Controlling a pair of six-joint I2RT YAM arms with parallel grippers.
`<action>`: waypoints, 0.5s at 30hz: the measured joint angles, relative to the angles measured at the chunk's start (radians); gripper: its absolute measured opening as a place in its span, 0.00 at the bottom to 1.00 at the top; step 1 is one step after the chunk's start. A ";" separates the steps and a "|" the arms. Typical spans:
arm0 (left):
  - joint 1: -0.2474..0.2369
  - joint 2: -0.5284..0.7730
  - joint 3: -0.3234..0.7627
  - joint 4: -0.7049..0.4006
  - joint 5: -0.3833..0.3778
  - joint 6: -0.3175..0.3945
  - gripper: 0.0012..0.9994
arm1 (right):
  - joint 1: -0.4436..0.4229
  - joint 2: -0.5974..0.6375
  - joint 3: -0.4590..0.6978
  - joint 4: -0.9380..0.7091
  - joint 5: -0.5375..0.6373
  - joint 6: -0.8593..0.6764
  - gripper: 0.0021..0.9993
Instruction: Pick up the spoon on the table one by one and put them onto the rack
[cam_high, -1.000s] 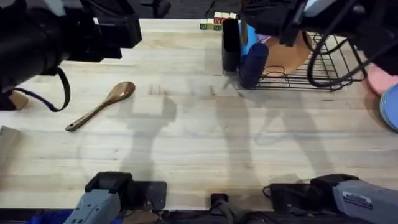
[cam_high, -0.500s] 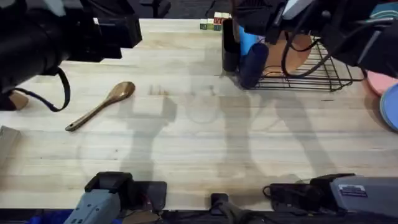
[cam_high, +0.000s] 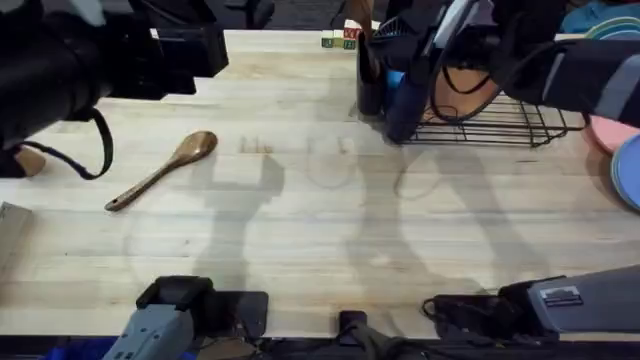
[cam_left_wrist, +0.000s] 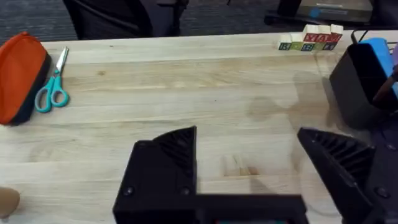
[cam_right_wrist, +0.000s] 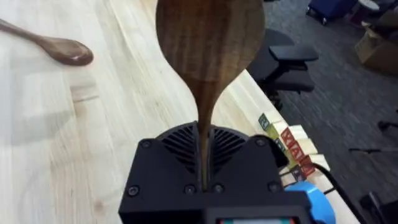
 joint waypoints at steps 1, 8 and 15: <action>0.000 0.000 0.000 0.000 0.000 0.000 0.99 | 0.000 0.003 0.000 0.000 0.008 0.000 0.03; 0.000 0.000 0.000 0.000 0.000 0.000 0.99 | 0.000 0.005 0.000 -0.043 0.097 0.010 0.03; 0.000 0.000 0.000 0.000 0.000 0.000 0.99 | 0.000 0.005 0.000 -0.080 0.138 0.011 0.03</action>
